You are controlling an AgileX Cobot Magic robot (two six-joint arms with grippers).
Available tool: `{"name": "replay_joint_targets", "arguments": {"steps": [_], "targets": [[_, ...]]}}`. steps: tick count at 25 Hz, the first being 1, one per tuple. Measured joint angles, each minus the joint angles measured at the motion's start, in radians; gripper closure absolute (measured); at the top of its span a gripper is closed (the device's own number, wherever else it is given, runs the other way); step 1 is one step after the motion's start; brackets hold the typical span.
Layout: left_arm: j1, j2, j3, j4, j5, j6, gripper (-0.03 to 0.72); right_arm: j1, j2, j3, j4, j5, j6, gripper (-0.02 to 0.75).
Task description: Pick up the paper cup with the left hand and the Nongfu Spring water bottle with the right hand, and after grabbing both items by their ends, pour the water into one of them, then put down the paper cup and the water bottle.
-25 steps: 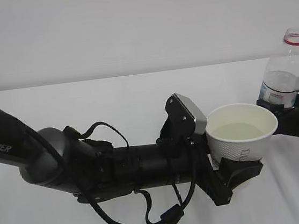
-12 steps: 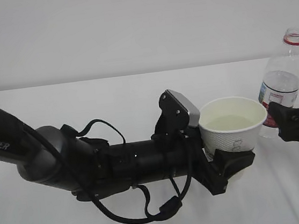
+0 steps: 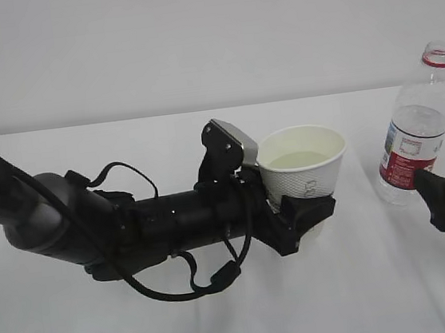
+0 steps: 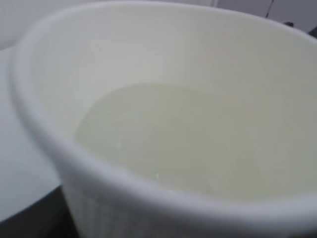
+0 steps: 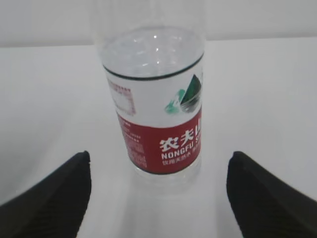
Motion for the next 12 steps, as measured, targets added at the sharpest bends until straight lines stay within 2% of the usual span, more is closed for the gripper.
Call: {"name": "replay_joint_targets", "arguments": {"steps": [12], "targets": [[0.153,-0.006,0.002,0.003,0.002,0.0,0.169,0.0,-0.082,0.049,0.0,-0.002,0.0,0.095]]}}
